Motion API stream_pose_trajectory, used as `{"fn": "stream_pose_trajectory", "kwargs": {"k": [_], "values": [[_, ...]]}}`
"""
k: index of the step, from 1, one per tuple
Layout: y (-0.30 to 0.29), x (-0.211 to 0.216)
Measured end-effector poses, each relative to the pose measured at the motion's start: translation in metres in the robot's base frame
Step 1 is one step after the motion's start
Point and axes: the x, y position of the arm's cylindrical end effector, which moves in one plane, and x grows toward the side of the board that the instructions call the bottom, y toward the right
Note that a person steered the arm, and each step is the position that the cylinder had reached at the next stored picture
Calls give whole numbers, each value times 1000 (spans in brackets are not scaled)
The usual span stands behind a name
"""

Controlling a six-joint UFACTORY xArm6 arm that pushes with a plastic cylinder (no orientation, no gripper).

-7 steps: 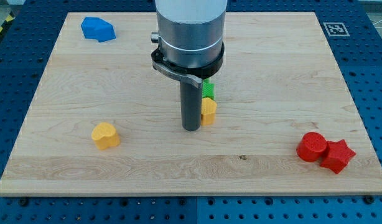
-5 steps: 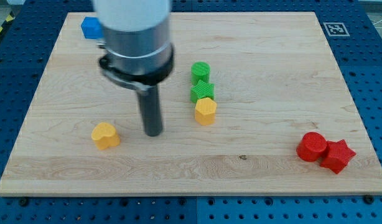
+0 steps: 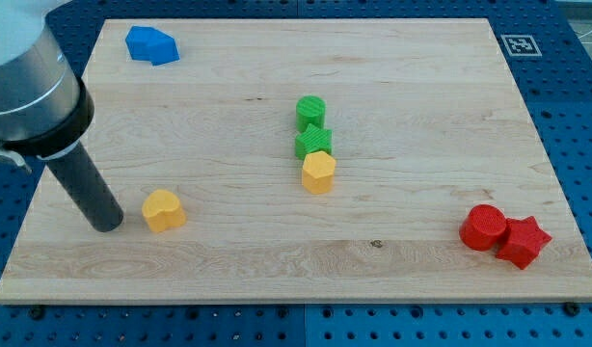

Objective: Point your arm to the yellow heart

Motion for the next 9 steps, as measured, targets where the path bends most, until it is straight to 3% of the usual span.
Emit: {"fn": "stream_pose_trajectory", "kwargs": {"k": [1, 3, 4, 6, 7, 8, 9], "values": [[17, 30], [117, 28], [112, 32], [9, 37], [-4, 15], [-4, 15], [45, 10]]}}
